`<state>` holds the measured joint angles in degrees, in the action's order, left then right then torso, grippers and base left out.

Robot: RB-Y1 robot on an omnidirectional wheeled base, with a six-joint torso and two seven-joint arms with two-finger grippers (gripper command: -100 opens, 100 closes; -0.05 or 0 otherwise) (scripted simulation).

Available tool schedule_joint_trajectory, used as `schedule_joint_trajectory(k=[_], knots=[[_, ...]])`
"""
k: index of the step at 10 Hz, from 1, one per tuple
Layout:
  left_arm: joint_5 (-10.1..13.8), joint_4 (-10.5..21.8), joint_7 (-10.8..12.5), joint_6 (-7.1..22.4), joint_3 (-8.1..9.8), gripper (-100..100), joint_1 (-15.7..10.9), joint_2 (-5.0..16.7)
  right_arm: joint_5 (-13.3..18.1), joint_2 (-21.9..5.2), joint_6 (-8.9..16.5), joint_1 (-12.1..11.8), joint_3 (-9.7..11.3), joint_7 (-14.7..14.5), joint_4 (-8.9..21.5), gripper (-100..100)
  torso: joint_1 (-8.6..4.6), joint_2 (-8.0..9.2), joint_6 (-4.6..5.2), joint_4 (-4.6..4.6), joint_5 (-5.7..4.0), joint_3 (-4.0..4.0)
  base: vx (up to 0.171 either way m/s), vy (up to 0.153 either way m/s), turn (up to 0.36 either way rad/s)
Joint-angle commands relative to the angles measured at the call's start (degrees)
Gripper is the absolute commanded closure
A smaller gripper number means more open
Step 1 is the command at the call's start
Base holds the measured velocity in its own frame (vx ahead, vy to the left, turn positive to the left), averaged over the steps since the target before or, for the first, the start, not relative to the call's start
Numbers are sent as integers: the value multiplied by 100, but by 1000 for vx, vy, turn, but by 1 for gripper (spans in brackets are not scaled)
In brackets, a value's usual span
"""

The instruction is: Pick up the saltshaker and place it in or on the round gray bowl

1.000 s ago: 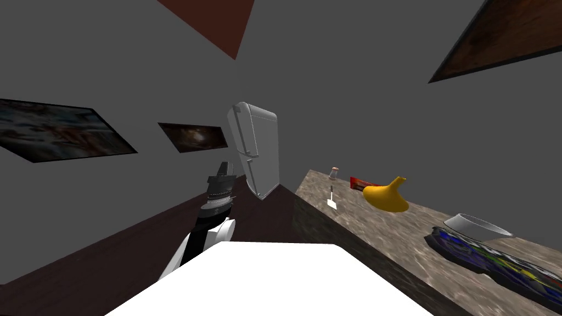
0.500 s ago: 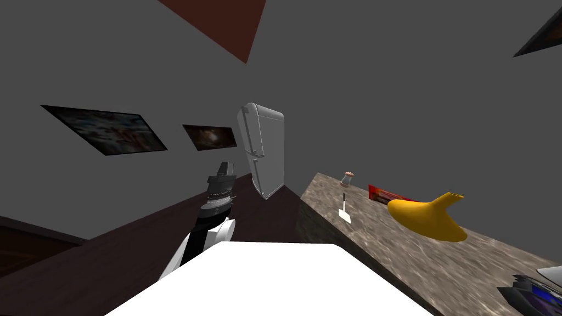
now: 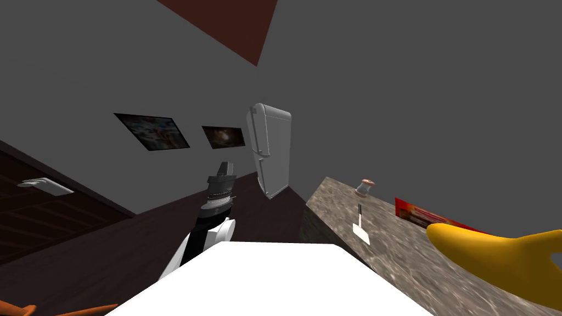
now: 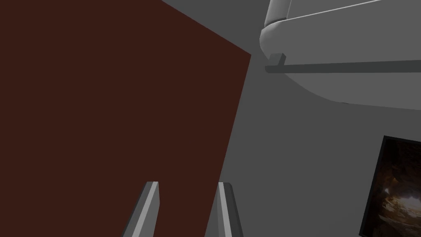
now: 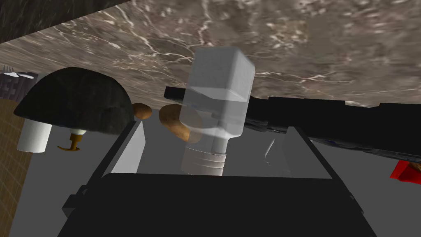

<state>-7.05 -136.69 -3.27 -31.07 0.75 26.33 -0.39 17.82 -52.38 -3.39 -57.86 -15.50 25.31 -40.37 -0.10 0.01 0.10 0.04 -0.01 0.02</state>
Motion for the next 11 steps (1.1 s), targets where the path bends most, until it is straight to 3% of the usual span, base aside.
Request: schedule_joint_trajectory(k=[1,2,3,4,5,9,10,11], knots=[[0,0,0,0,0,0,0,0,0,0,0,0,0,0,0,-100,0,0,0,0,0,0,15,-11,22],[0,0,0,0,0,0,0,0,-1,-5,12,1,-2,8,-2,0,6,9,4,2,1,5,0,0,0],[0,0,0,0,0,0,0,0,-15,76,97,167,51,-68,128,-100,11,16,4,4,2,9,-38,-62,127],[0,0,0,0,0,0,-1,0,3,49,30,115,14,-39,107,-100,-9,28,0,6,-2,16,-25,-43,43],[0,0,0,0,0,0,0,0,3,54,36,130,16,-54,122,100,-4,28,5,7,-2,17,-4,-9,-18],[0,0,0,0,0,0,0,0,3,44,42,113,8,-53,130,100,-25,20,-5,14,-29,16,-2,-1,-2],[0,0,0,0,0,0,0,0,3,44,41,114,7,-53,130,0,-26,20,-5,13,-30,16,0,0,0],[0,0,0,0,0,0,0,0,3,44,40,114,7,-52,129,100,-27,20,-5,13,-30,16,0,0,0]])
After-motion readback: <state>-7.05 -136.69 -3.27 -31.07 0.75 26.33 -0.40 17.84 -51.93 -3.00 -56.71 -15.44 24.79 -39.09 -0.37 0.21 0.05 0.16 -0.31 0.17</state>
